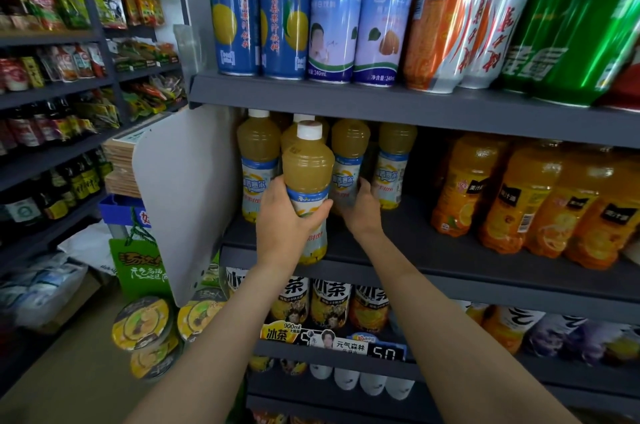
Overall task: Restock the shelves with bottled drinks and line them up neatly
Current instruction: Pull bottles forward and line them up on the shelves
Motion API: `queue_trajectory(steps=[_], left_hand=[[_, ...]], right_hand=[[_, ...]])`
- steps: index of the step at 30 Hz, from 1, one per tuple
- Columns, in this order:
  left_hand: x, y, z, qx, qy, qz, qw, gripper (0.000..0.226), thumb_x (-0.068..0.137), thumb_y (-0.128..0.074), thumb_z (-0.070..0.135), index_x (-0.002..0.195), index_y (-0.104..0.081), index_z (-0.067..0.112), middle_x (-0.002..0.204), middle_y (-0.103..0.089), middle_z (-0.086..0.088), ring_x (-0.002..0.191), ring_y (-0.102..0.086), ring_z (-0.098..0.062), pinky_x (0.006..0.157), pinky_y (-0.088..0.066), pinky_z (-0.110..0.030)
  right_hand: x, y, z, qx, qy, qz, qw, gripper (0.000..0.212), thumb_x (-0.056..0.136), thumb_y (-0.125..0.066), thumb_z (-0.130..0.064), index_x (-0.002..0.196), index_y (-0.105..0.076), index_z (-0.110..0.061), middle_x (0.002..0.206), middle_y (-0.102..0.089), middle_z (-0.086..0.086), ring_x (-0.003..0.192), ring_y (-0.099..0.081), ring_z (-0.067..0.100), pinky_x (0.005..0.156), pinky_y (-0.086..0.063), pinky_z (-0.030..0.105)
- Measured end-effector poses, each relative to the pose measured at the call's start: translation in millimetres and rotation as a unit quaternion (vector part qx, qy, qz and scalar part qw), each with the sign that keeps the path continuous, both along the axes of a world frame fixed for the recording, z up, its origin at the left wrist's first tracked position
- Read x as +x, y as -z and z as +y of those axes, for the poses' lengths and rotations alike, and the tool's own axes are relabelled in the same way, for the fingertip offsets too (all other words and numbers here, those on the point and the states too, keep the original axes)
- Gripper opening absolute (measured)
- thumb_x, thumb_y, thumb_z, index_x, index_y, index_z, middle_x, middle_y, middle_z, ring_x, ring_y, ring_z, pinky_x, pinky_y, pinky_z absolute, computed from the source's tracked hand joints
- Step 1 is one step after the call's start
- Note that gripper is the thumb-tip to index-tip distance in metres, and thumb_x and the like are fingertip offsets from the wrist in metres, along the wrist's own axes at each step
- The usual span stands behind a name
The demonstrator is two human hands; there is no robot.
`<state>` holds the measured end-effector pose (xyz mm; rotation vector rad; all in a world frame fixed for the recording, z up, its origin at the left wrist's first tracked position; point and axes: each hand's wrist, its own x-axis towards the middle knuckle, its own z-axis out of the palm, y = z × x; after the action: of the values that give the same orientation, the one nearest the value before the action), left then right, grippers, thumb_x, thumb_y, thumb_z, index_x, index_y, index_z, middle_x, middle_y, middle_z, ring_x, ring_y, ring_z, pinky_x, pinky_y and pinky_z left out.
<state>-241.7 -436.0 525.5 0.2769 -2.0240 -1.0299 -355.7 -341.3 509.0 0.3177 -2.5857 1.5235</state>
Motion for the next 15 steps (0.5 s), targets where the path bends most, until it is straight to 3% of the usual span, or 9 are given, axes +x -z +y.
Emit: queue_trajectory(steps=[2,4,7,9,12,15], left_hand=[[0.3,-2.3,3.1,-0.013,-0.011,-0.006,1.0,0.056,0.068,-0.076,0.043,0.107,-0.052,0.01,0.099,-0.06,-0.004,0.095,-0.056,-0.017,0.077,-0.045,-0.026],[-2.9,-4.0,7.9,-0.028,-0.015,-0.012,0.999,0.058,0.068,-0.076,0.046,0.106,-0.053,0.009,0.099,-0.061,-0.006,0.094,-0.058,-0.019,0.076,-0.048,-0.029],[-13.7,-5.8,19.5,-0.03,-0.008,-0.019,0.999,0.061,0.068,-0.074,0.05,0.107,-0.053,0.009,0.102,-0.062,-0.007,0.097,-0.059,-0.022,0.078,-0.051,-0.038],[-22.2,-6.9,29.6,-0.029,-0.007,-0.024,0.999,0.061,0.069,-0.074,0.049,0.109,-0.053,0.008,0.103,-0.061,-0.008,0.1,-0.058,-0.023,0.08,-0.05,-0.037],[-33.8,-9.7,38.3,-0.036,-0.01,-0.043,0.998,0.064,0.07,-0.073,0.048,0.113,-0.051,0.006,0.108,-0.059,-0.01,0.106,-0.055,-0.025,0.084,-0.048,-0.036],[-33.4,-5.4,34.1,-0.046,0.031,-0.034,0.998,0.069,0.074,-0.071,0.046,0.124,-0.047,0.006,0.118,-0.057,-0.01,0.115,-0.052,-0.024,0.092,-0.047,-0.038]], right_hand=[[8.4,1.2,12.0,-0.011,-0.018,0.021,1.0,0.071,0.082,-0.068,-0.015,0.14,-0.03,0.0,0.141,-0.036,0.018,0.131,-0.037,0.03,0.106,-0.036,0.036],[20.9,1.6,29.3,-0.018,-0.079,0.023,0.996,0.056,0.082,-0.064,-0.001,0.132,-0.041,-0.004,0.131,-0.047,0.014,0.125,-0.045,0.027,0.101,-0.041,0.032],[41.7,-5.8,52.2,-0.006,-0.213,-0.076,0.974,0.054,0.082,-0.059,0.006,0.131,-0.041,-0.009,0.118,-0.05,0.0,0.114,-0.049,0.013,0.087,-0.045,0.016],[47.8,-7.2,54.7,-0.006,-0.248,-0.085,0.965,0.059,0.08,-0.065,0.002,0.132,-0.039,-0.011,0.119,-0.051,-0.002,0.111,-0.051,0.011,0.083,-0.046,0.013],[47.4,-1.3,40.5,0.046,-0.165,0.007,0.985,0.062,0.075,-0.072,-0.012,0.13,-0.043,-0.007,0.119,-0.055,0.006,0.111,-0.053,0.02,0.085,-0.044,0.025],[46.3,-3.7,33.0,0.058,-0.099,0.043,0.992,0.049,0.079,-0.068,-0.013,0.122,-0.048,-0.004,0.113,-0.056,0.011,0.105,-0.054,0.024,0.076,-0.038,0.022]])
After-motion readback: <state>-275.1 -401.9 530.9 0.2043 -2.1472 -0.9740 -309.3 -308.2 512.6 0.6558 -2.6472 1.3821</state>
